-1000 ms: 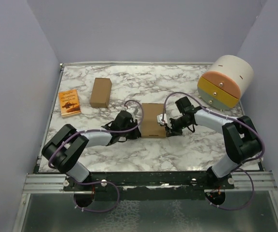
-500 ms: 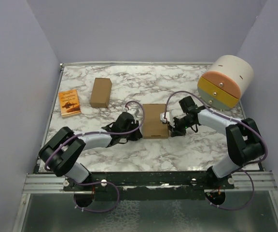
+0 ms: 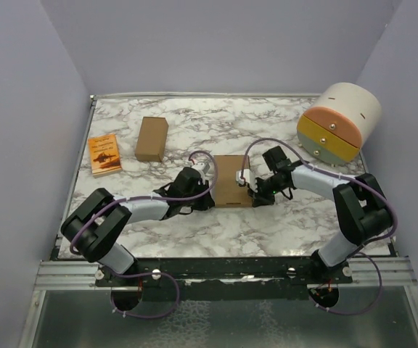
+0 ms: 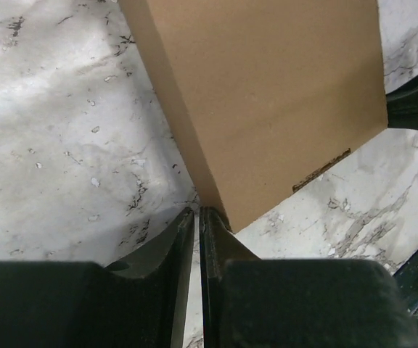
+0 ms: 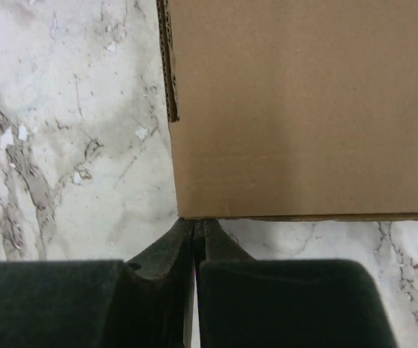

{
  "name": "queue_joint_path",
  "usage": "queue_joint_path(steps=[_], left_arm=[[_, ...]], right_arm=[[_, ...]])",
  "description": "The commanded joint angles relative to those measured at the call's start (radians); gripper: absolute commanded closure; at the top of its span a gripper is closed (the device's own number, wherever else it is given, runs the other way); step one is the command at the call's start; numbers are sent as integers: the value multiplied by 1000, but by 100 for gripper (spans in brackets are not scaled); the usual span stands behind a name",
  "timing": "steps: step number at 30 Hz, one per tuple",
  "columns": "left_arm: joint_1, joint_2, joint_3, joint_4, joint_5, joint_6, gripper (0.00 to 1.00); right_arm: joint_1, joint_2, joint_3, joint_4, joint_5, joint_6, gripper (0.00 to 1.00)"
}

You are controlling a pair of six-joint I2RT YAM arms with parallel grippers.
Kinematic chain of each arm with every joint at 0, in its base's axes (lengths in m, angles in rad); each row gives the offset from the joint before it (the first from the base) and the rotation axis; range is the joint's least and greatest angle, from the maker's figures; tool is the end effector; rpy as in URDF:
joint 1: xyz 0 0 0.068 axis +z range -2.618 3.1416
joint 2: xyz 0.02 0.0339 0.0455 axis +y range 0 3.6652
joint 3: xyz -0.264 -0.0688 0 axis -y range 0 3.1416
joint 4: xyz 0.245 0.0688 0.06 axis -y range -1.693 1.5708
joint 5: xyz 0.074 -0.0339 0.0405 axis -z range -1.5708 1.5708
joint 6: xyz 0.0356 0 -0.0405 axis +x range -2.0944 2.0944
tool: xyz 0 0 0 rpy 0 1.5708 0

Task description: Fold the paper box

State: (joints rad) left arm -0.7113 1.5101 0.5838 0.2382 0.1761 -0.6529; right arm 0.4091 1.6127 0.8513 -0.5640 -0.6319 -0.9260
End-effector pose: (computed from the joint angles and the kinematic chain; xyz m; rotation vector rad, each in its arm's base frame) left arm 0.2106 -0.1897 0.1480 0.1712 2.4108 -0.8847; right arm 0.2437 0.1286 0.1520 -1.7240 2.0146 0.7538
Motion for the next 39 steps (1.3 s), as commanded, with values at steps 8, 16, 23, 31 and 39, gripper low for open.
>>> queue_joint_path(steps=[8, 16, 23, 31, 39], left_arm=[[0, -39, 17, -54, -25, 47, 80], [164, -23, 89, -52, 2, 175, 64], [181, 234, 271, 38, 108, 150, 66], [176, 256, 280, 49, 127, 140, 66], [220, 53, 116, 27, 26, 156, 63]], right_arm=[[-56, -32, 53, 33, 108, 14, 96], [-143, 107, 239, 69, 67, -91, 90], [-51, 296, 468, 35, -35, -73, 89], [-12, 314, 464, 92, 37, 37, 88], [-128, 106, 428, 39, 49, 146, 54]])
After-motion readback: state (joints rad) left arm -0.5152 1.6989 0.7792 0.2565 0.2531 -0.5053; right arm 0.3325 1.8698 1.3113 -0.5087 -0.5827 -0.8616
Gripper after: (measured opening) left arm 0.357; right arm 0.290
